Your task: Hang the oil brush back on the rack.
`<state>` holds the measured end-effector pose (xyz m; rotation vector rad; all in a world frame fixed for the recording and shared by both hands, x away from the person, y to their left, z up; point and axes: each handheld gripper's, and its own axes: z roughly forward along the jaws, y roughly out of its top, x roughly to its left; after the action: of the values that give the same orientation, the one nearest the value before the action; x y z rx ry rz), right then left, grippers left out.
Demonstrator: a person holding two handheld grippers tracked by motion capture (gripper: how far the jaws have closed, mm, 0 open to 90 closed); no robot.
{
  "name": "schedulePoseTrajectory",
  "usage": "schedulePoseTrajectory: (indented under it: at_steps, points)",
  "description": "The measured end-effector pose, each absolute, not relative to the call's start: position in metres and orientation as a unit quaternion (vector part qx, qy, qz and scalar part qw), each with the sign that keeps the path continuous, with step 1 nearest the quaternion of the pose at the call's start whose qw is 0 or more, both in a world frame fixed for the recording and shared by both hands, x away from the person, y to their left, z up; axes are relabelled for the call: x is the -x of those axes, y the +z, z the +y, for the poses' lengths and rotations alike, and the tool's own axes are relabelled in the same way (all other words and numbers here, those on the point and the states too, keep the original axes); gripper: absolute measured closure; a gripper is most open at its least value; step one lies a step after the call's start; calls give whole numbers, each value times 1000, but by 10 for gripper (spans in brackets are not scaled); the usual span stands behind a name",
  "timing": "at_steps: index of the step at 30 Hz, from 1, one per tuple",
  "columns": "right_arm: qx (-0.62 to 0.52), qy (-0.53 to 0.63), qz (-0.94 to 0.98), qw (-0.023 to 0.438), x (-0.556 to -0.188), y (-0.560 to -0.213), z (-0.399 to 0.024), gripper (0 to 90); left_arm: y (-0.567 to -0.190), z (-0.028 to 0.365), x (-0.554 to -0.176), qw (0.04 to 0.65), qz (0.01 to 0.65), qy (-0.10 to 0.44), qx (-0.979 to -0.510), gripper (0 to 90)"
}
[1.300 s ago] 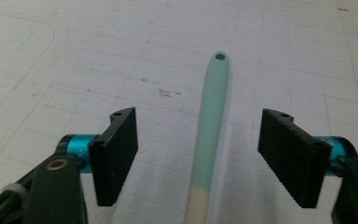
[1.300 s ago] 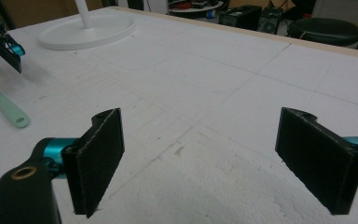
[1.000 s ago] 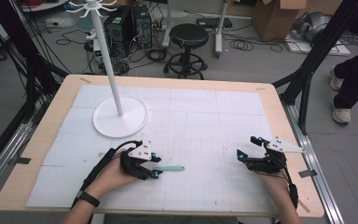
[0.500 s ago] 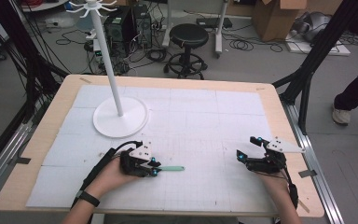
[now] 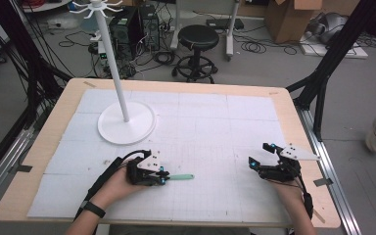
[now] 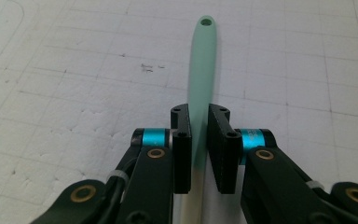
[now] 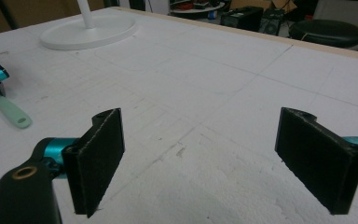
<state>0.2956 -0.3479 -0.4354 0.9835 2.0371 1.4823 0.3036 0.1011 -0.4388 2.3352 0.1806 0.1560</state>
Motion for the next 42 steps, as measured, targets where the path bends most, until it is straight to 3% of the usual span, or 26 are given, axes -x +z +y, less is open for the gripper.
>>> schedulePoseTrajectory:
  at_steps: [23,42]
  points:
    - [-359,539,731,216,-296,-435,-350,152,-410,126,-301,439,104,87,-888,809]
    - [-358,541,729,219,-297,-434,-350,152,-336,181,-294,501,149,196,-830,809]
